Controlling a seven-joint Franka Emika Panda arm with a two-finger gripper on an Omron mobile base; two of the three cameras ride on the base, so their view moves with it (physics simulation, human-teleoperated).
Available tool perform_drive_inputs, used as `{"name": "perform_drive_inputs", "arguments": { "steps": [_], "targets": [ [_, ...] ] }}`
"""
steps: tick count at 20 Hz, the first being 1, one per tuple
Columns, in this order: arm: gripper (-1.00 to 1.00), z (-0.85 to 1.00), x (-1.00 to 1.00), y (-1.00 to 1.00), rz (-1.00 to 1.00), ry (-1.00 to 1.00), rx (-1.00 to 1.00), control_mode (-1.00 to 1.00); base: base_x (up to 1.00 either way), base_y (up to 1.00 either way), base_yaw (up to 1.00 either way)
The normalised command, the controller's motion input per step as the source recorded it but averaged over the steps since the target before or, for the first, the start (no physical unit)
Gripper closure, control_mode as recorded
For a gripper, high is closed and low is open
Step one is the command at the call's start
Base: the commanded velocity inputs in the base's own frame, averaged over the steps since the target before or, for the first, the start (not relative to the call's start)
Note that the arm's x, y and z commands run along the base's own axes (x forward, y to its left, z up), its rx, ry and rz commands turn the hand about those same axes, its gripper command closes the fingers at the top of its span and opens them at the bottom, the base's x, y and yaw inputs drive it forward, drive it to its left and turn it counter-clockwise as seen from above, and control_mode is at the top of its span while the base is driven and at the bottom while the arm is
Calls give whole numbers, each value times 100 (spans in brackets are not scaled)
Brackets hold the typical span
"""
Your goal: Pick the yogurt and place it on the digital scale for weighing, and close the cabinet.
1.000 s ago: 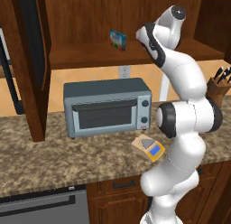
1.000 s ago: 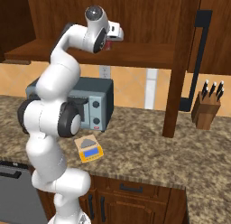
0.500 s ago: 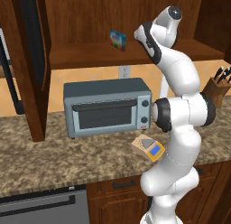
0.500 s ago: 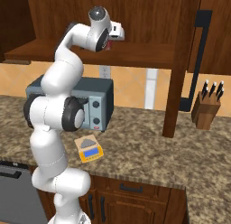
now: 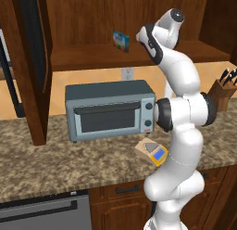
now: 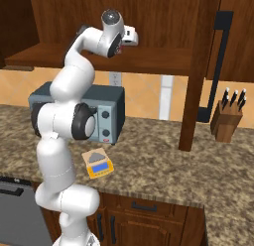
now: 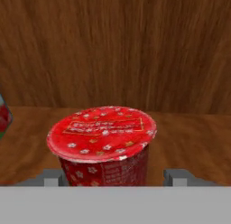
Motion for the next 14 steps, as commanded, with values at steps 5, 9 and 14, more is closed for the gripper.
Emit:
{"name": "perform_drive_inputs", "arguments": {
  "steps": [5,9,14],
  "targets": [
    [100,0,0,0,0,0,0,-100,0,0,0],
    [100,0,-31,0,0,-16,0,-100,0,0,0],
    [100,-12,-100,13,5,-54,2,-100,0,0,0]
  ]
}}
